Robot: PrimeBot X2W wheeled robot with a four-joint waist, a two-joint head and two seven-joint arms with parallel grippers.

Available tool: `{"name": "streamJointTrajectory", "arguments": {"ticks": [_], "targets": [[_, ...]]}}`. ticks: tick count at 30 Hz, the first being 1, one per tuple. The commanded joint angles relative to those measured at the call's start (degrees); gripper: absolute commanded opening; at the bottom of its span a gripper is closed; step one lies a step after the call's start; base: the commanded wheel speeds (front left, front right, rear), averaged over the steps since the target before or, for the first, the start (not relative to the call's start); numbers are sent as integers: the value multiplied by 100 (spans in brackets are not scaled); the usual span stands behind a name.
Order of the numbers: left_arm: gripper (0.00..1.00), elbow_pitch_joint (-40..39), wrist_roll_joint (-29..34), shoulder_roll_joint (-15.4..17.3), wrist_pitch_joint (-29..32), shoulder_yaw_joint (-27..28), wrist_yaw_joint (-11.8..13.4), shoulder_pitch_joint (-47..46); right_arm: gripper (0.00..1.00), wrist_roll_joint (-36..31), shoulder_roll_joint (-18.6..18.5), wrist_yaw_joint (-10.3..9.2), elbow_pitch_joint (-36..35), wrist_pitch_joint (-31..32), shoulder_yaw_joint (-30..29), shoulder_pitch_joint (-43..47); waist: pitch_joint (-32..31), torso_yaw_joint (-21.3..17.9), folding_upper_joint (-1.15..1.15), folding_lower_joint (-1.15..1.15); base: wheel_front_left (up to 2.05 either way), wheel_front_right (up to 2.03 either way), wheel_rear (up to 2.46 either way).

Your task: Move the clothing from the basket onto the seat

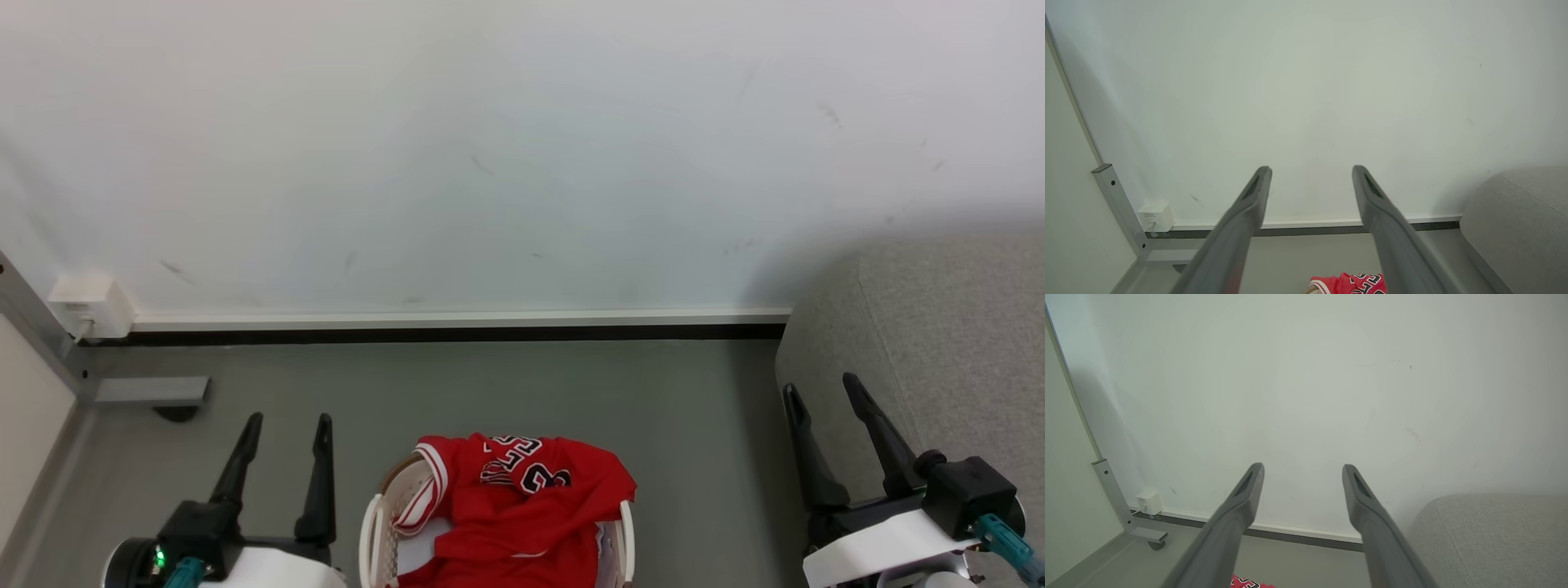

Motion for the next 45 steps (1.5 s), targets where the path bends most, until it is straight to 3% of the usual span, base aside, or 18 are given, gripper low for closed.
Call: {"name": "streamJointTrajectory", "arguments": {"ticks": [1, 11, 25, 32, 45], "targets": [[100, 43, -18, -1, -4, 12, -38, -20, 100, 30, -45, -12, -14, -16, -3, -65, 40, -35, 0, 0, 0, 0, 0], [100, 144, -136, -37, -4, 47, -163, -166, 100, 46, -108, -12, -106, -7, -94, -174, 437, -240, 0, 0, 0, 0, 0], [100, 628, -164, -51, -3, 42, -350, -991, 100, 23, -97, -12, -409, -7, -156, -769, 1579, -665, 0, 0, 0, 0, 0], [100, 1415, -182, -47, -3, -94, -401, -1661, 100, 46, -34, -12, -652, -7, -314, -1175, 2243, -778, 0, 0, 0, 0, 0], [100, 3722, -419, 84, 366, -482, -524, -3031, 100, 85, 71, -12, -1077, -6, -512, -1745, 3058, -1030, 0, 0, 0, 0, 0]]}}
